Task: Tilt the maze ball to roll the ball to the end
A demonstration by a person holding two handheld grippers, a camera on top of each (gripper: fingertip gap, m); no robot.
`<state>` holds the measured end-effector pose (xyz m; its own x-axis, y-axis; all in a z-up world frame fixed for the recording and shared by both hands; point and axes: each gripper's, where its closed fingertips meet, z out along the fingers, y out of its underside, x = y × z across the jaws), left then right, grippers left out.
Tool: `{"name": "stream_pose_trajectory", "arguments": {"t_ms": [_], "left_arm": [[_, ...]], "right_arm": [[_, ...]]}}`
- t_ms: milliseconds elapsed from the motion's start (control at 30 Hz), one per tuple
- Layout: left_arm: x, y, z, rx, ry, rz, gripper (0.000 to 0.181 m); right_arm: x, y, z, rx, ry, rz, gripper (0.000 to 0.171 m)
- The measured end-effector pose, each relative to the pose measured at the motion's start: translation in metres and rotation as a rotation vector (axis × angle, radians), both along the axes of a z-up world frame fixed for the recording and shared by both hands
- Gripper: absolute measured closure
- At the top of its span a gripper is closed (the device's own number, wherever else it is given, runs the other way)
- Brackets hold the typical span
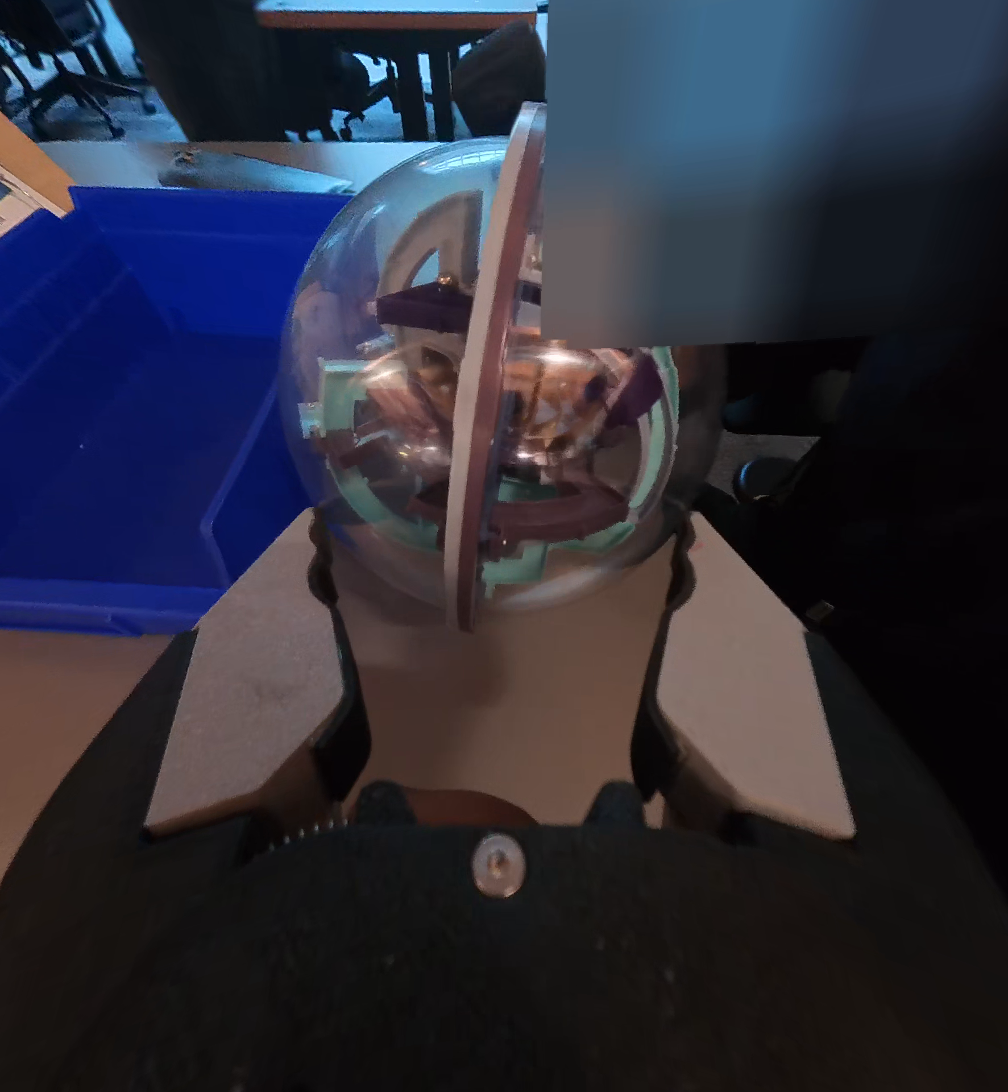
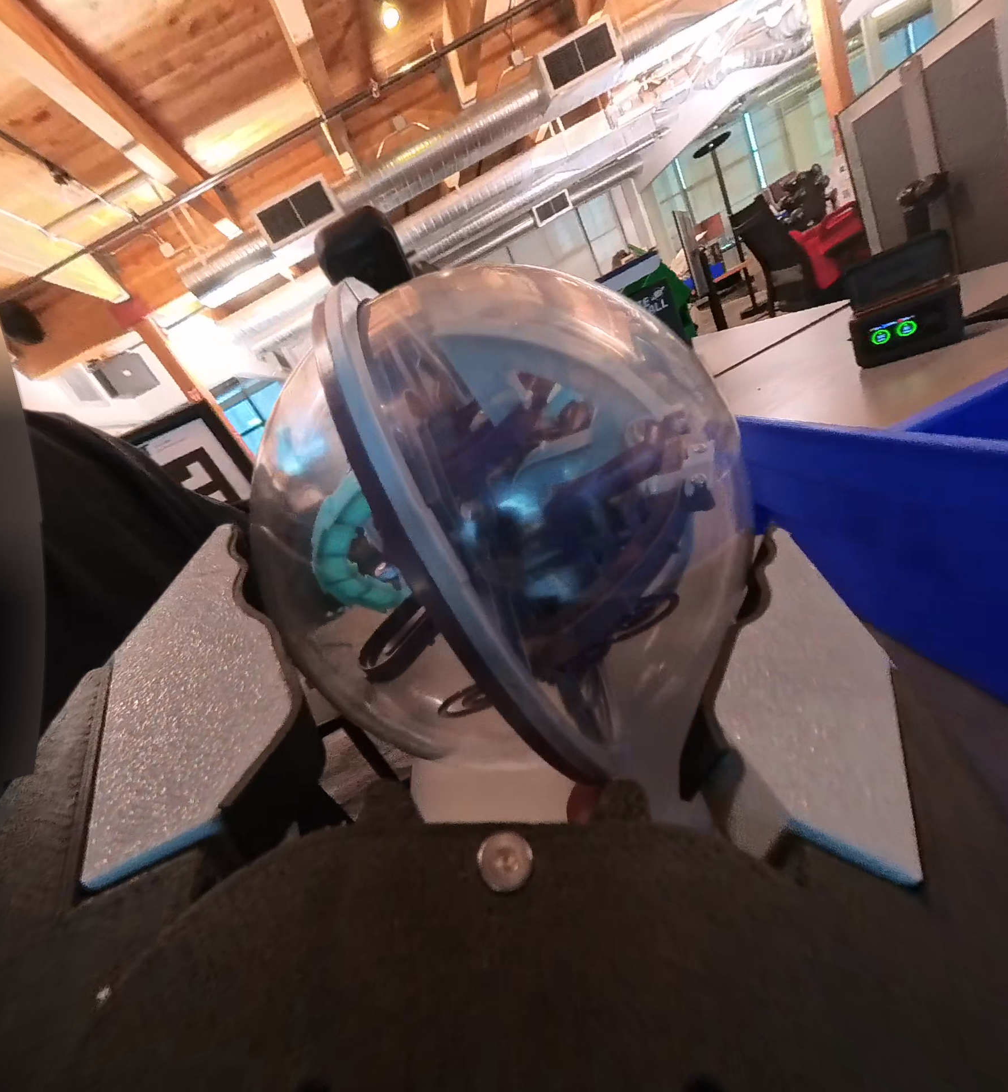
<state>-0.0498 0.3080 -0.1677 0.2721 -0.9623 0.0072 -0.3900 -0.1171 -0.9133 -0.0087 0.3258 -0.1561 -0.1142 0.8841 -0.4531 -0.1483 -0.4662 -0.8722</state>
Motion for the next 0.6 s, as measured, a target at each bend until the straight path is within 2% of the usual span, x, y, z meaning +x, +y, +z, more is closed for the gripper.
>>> {"name": "stream_pose_trajectory", "arguments": {"t_ms": [233,600], "left_arm": [[0.0,0.003,-0.004,-0.003,-0.031,-0.025,0.068],[0.004,-0.009,0.004,0.121,-0.055,-0.039,0.068]], "right_arm": [[0.0,0.002,-0.005,-0.013,0.007,-0.024,0.015],[0.005,-0.011,0.002,0.097,0.059,-0.04,0.015]]}}
